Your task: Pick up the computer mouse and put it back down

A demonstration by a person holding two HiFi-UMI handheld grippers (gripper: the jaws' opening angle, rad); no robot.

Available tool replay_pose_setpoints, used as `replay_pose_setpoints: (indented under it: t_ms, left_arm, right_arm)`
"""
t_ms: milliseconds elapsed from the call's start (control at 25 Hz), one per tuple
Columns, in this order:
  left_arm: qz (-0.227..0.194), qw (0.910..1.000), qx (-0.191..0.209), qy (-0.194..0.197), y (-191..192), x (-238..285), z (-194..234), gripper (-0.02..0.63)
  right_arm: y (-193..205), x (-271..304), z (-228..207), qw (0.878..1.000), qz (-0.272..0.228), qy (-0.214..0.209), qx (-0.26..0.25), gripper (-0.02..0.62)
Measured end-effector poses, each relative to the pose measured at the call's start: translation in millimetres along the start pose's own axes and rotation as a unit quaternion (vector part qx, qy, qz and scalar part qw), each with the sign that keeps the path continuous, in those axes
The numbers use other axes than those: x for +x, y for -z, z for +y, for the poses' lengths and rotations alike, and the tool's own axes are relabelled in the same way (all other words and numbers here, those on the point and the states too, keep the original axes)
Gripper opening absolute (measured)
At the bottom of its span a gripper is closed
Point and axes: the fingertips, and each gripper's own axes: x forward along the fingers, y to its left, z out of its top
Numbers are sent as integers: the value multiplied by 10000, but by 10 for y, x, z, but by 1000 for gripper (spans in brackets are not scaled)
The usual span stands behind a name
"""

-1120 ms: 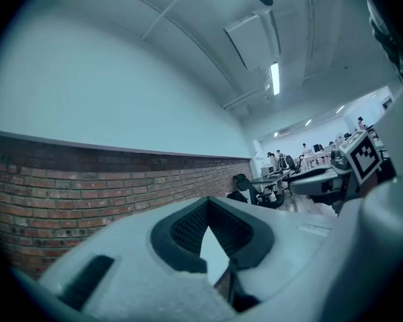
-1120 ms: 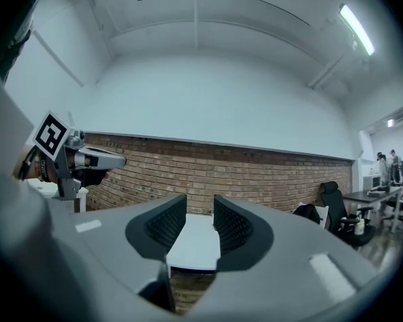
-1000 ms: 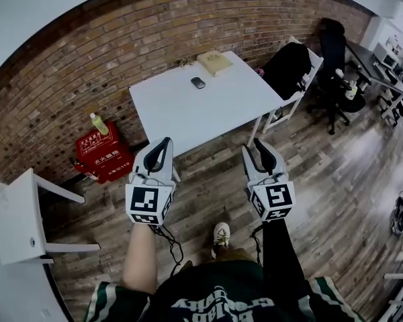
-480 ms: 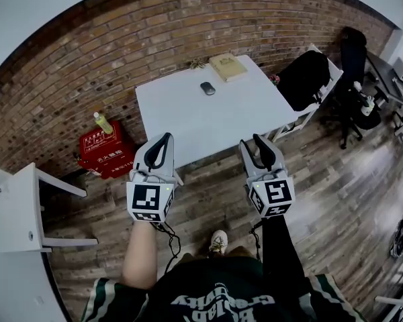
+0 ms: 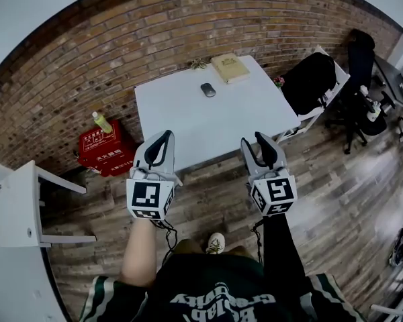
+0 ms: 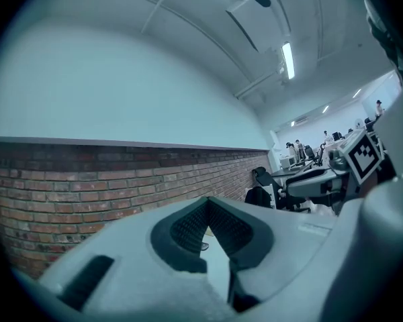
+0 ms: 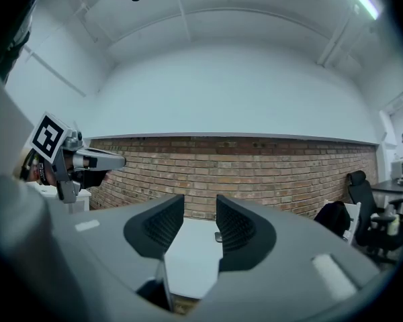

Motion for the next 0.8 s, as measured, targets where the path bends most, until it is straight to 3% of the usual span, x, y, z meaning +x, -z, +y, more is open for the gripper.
replay_pose_setpoints:
  t_ms: [520, 800]
  left_arm:
    - [135, 9998, -22, 110, 101, 327, -45, 6]
    - [83, 9997, -17, 219, 218, 654, 112, 6]
  right_arm:
    - [125, 176, -195, 9998, 75, -51, 181, 175]
    - [189, 568, -299, 9996, 89, -106, 243, 179]
